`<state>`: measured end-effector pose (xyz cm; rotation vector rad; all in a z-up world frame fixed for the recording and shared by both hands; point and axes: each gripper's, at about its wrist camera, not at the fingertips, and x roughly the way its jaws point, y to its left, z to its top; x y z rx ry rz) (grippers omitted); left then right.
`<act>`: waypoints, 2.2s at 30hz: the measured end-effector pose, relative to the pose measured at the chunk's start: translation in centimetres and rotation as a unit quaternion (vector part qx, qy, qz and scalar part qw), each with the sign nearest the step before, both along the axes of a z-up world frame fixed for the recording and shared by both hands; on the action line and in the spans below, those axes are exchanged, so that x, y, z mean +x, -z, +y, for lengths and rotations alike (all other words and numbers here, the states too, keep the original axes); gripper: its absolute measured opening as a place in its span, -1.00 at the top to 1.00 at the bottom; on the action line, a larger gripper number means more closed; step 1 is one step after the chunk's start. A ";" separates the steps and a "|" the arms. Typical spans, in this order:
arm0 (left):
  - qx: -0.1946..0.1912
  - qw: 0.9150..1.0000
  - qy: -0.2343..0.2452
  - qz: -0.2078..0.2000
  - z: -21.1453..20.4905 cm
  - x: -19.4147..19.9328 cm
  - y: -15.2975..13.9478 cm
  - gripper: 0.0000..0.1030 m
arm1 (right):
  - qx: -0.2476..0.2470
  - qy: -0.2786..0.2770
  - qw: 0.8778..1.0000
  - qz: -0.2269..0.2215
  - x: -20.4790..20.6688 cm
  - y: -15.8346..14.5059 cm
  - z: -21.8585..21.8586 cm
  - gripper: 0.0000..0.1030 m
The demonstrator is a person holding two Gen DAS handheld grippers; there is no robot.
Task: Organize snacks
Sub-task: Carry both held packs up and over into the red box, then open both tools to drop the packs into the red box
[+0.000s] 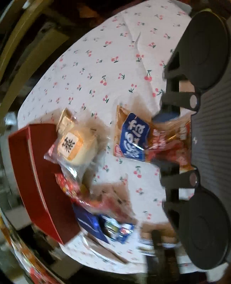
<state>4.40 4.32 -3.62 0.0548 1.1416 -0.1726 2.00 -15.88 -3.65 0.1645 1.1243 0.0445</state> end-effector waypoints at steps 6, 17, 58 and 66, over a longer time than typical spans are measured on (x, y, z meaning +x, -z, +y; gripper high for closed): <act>0.003 1.000 -0.005 -0.007 -0.1 0.3 0.4 -0.62 | -0.073 -0.031 0.996 -0.027 0.3 1.6 2.9 -0.74; 0.040 0.999 -0.002 -0.032 -0.7 -0.5 -0.8 -0.24 | -0.016 -0.043 0.997 -0.058 -1.2 -1.2 -1.6 -0.07; -0.009 0.990 -0.055 -0.126 -1.6 20.1 -4.1 -0.24 | 0.011 -0.082 0.986 -0.144 23.4 -2.9 1.7 -0.06; 0.012 0.992 -0.054 -0.112 -1.6 20.5 -2.7 -0.27 | -0.006 -0.090 0.989 -0.121 24.8 -0.5 2.0 -0.06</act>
